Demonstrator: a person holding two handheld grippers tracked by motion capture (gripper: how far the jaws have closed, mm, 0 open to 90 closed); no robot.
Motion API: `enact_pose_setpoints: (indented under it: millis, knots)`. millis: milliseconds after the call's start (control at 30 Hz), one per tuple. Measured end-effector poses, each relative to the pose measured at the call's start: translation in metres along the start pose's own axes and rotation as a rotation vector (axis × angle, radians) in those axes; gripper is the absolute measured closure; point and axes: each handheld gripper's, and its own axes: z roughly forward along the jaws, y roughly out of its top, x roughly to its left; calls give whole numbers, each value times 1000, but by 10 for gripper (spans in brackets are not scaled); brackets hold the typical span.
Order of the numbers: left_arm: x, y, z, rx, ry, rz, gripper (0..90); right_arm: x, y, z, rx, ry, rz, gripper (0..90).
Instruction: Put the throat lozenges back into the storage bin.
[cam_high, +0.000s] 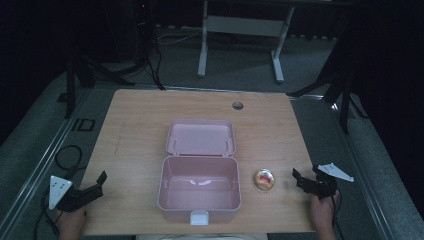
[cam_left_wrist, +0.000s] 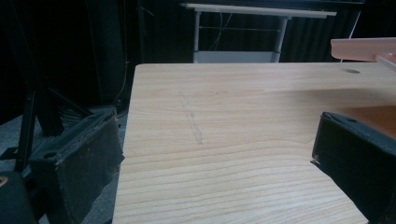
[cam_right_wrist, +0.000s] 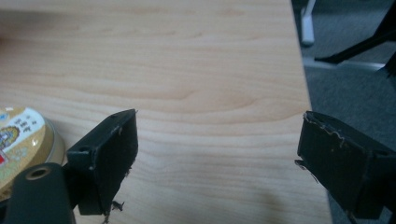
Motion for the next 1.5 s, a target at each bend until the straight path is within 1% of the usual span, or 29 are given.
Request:
enact_pose_setpoints:
  millis: [100,167,200,233,267,300,333,367,433,467,500,533,633,667,767,833,900,933,1000,1067,1167,1233,1267,1300,1333,1367,1400,1433,1500]
  knots:
    - [0,0,0,1,-1,0,20,0,2,4,46,26,-12,121]
    - [0,0,0,3,-4,-3,20,-1,5,8,90,47,-12,119]
    - [0,0,0,3,-4,-3,20,-1,5,8,90,47,-12,119]
    - [0,0,0,3,-4,-3,20,0,6,9,110,70,-6,119]
    - [0,0,0,4,-5,-3,20,0,6,9,110,70,-6,119]
    - [0,0,0,5,-5,-4,20,2,10,14,174,109,-20,114]
    - [0,0,0,5,-5,-4,20,3,11,16,197,121,-35,114]
    - [0,0,0,4,-6,-4,20,5,13,17,216,115,-47,117]
    - [0,0,0,7,-10,-7,20,7,17,19,264,145,-55,129]
    - [0,0,0,8,-10,-7,20,8,19,18,281,144,-61,134]
    - [0,0,0,8,-12,-7,20,9,22,18,302,159,-66,136]
    - [0,0,0,8,-13,-8,20,10,25,18,326,162,-75,143]
    - [0,0,0,9,-14,-8,20,14,33,16,402,154,-118,144]
    - [0,0,0,9,-14,-9,20,16,36,16,432,159,-133,144]
    - [0,0,0,11,-17,-10,20,17,44,12,496,160,-175,132]
    - [0,0,0,11,-18,-10,20,16,49,10,541,176,-193,130]
    - [0,0,0,12,-21,-11,20,16,53,8,586,180,-217,128]
    - [0,0,0,13,-21,-11,20,15,54,8,616,200,-226,122]
    - [0,0,0,13,-21,-11,20,16,55,7,679,202,-256,122]
    - [0,0,0,13,-22,-11,20,18,57,5,736,214,-298,122]
    - [0,0,0,14,-23,-12,20,22,57,3,835,246,-365,122]
    - [0,0,0,16,-24,-13,20,26,57,1,915,285,-407,122]
    - [0,0,0,16,-25,-14,20,27,56,0,946,288,-434,122]
    - [0,0,0,16,-26,-14,20,28,56,-1,980,303,-456,123]
    - [0,0,0,17,-26,-14,20,29,55,-1,1012,318,-470,123]
    - [0,0,0,17,-26,-14,20,29,55,-1,1012,318,-470,123]
    - [0,0,0,17,-25,-14,20,30,55,-1,1046,322,-477,128]
    - [0,0,0,17,-26,-13,20,32,55,-2,1085,324,-504,128]
    - [0,1,0,18,-27,-12,20,33,56,-2,1109,321,-503,128]
